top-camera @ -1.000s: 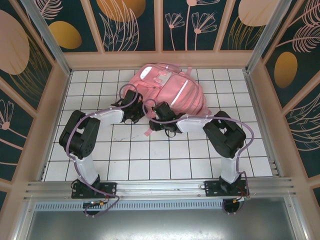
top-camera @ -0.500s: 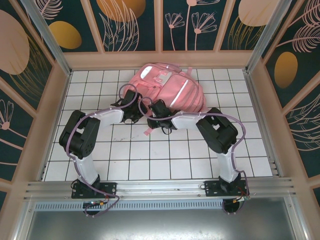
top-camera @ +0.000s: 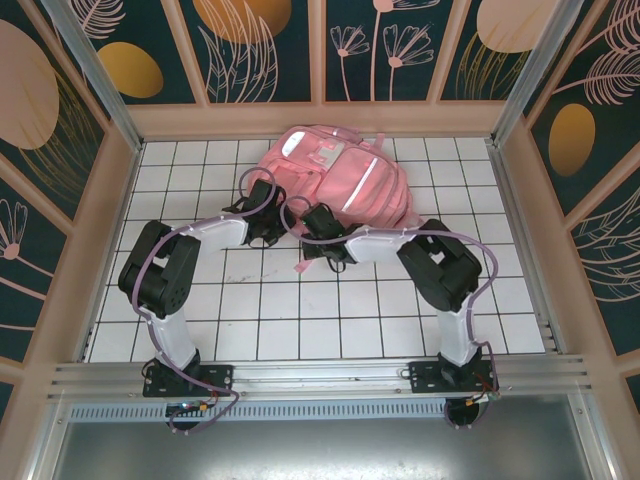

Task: Pack the student bag

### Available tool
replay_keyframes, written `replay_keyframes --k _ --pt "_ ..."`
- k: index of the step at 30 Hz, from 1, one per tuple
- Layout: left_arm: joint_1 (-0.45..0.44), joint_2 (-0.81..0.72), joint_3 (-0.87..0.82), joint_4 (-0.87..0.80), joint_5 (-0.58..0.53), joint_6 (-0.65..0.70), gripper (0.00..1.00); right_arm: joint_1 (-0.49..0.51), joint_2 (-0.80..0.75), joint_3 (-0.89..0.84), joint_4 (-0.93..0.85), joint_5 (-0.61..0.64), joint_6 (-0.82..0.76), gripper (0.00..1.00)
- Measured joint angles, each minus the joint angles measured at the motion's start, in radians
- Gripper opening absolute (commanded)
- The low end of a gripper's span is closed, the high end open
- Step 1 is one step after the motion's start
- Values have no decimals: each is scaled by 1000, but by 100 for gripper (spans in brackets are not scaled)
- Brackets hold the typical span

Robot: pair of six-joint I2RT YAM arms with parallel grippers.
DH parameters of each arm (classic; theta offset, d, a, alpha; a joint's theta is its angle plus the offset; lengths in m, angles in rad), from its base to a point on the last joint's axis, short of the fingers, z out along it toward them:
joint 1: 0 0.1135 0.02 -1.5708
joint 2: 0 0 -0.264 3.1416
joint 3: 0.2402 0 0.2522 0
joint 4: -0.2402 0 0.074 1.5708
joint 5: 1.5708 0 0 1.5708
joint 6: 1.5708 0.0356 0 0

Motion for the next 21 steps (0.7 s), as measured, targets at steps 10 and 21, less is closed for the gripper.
replay_keyframes --k 10,21 --pt "56 -50 -26 -24 12 46 0 -48 -303 -262 -44 106 50 0" --pt "222 -68 -31 -63 21 184 0 -224 -516 -392 -75 108 -2 0"
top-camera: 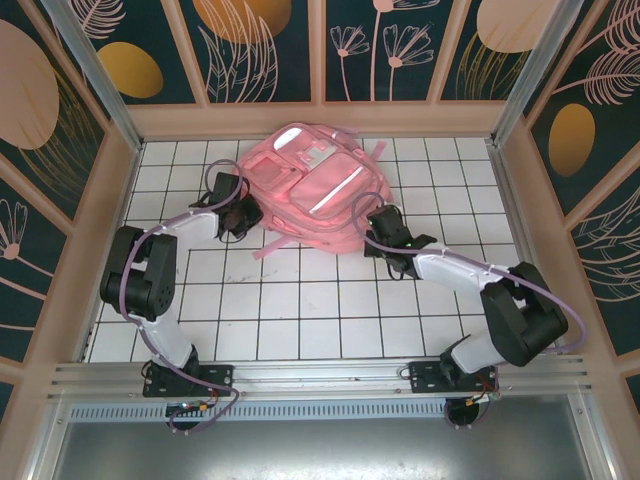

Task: Pack the student bag

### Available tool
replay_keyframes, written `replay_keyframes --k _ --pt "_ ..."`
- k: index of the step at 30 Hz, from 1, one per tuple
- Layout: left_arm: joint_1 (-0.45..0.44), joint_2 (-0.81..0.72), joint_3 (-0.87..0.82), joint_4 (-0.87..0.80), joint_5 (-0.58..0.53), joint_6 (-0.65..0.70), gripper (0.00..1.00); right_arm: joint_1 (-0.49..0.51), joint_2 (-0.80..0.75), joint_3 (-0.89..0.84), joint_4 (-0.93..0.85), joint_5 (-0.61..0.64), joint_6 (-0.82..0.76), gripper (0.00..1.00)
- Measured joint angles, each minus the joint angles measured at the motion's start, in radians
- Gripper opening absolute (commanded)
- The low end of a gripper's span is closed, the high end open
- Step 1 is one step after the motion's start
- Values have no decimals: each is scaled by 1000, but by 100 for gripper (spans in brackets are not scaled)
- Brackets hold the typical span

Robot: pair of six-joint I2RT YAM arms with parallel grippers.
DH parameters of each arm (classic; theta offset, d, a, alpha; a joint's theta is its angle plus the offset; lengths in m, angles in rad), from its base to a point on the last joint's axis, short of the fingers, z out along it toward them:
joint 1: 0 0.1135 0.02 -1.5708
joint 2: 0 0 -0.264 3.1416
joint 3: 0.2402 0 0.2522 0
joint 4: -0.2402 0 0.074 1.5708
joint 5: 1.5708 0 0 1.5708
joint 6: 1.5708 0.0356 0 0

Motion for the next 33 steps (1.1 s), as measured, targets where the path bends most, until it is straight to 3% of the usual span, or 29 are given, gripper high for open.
replay_keyframes --k 3,6,7,9,14,20,25,29,33 --pt "16 -3 15 -15 0 27 7 25 -7 0 4 -38 -2 0" --pt "31 -25 5 -16 0 39 33 87 0 4 3 -34 8 0" --pt "39 -50 -12 -12 1 35 47 117 11 11 2 -35 13 0" --pt "50 -121 -55 -7 14 18 56 172 39 35 3 -39 26 0" --pt "21 -294 -159 4 47 -48 58 294 138 132 3 -40 71 0" --pt "-143 -409 -310 45 66 -187 55 378 249 241 17 -63 96 0" --pt "-284 -392 -365 84 66 -294 56 391 262 259 34 -86 96 0" --pt "-336 -349 -352 133 50 -337 57 391 262 258 34 -90 96 0" --pt "-370 -308 -316 163 4 -371 47 391 258 249 36 -93 97 0"
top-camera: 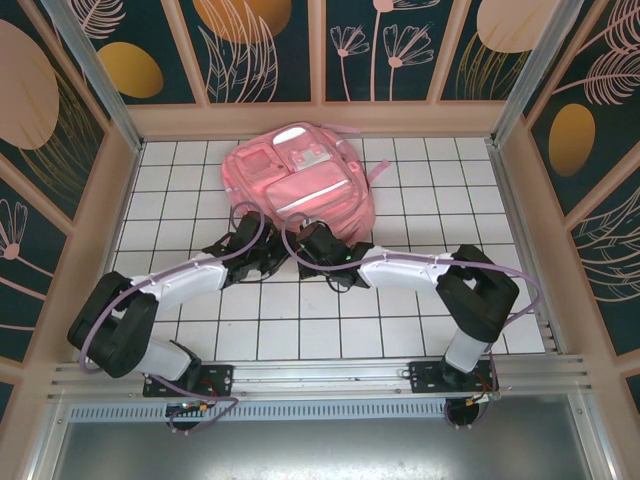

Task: Pack the student bag

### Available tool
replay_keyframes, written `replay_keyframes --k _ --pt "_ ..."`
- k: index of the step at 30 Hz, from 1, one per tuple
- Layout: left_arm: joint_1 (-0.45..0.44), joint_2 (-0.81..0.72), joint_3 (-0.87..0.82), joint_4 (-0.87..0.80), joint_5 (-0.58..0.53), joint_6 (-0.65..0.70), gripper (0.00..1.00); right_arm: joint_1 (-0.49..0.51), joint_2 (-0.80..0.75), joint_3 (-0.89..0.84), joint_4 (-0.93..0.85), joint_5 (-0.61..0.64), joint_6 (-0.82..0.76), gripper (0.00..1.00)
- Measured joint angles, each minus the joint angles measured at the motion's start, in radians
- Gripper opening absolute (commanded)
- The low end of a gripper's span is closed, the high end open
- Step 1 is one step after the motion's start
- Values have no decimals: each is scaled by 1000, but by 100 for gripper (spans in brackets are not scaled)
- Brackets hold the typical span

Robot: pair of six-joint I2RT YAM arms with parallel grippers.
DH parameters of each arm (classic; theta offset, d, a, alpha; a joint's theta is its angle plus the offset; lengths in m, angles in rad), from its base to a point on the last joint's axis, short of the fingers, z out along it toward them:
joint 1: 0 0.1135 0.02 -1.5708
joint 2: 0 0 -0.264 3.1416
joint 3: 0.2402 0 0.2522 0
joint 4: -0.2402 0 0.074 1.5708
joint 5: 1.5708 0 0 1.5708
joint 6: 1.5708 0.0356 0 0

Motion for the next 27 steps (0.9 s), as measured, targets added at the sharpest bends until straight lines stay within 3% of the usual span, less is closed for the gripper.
replay_keyframes --k 3,5,12,17,27 --pt "-8 43 29 23 -22 -21 25 2 -24 -21 3 1 3 0" --pt "-11 74 49 28 -27 -25 0 2 -42 -31 5 7 3 0" --pt "-33 97 130 -84 -73 -5 0 -8 -79 -55 3 60 2 0" --pt "-26 41 127 -158 -142 10 0 -71 -132 -109 0 63 -12 0" --pt "167 -213 8 -301 -206 81 0 -232 -154 -143 5 32 -113 0"
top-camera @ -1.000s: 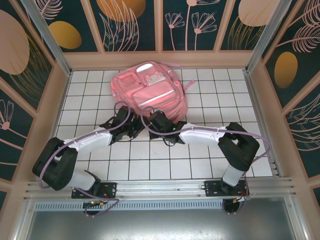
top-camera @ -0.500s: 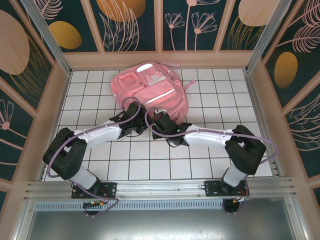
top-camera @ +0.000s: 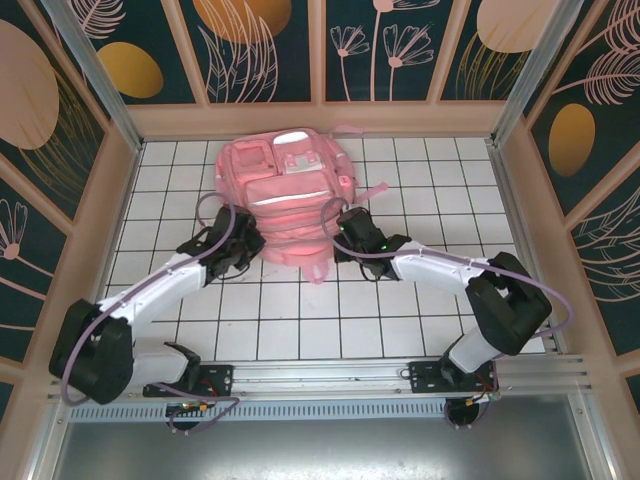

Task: Pack the student bag

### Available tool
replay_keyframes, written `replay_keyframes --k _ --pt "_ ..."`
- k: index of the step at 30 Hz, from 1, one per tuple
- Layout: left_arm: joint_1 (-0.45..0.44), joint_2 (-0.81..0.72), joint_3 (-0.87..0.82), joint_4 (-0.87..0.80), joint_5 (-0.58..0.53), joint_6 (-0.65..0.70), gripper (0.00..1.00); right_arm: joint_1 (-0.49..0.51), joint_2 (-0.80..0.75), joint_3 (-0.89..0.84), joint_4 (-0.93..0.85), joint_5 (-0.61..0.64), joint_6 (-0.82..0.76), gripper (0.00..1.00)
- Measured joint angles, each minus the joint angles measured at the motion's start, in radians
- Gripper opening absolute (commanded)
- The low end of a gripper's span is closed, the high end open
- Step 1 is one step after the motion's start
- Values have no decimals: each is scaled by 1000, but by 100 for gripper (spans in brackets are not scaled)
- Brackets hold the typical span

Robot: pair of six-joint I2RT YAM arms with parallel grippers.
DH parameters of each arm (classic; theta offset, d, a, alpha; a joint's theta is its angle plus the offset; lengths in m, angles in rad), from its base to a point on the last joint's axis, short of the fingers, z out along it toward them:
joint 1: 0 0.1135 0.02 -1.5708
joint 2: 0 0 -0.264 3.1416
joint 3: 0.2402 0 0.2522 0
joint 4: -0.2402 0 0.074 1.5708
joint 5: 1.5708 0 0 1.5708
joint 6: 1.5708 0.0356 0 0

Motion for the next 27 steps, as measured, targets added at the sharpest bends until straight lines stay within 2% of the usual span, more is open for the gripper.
replay_keyframes --k 4,8,12,13,15,18,22,27 --pt "130 -69 -27 -64 -16 78 0 -31 26 42 -8 -48 -37 0" --pt "205 -51 -16 -115 -27 149 2 9 89 111 -20 -87 -54 0" --pt "242 -3 39 -180 -40 204 47 79 150 164 -23 -109 -54 0" --pt "249 -4 42 -184 -34 207 53 96 158 170 -21 -115 -53 0" --pt "254 -13 40 -194 -16 190 57 119 168 176 -14 -126 -46 0" --pt "230 -49 23 -193 8 130 60 135 179 180 0 -134 -32 0" --pt "118 -86 6 -154 49 36 59 135 185 181 12 -138 -24 0" --pt "-25 -51 -9 -64 109 -84 58 135 187 182 24 -144 -24 0"
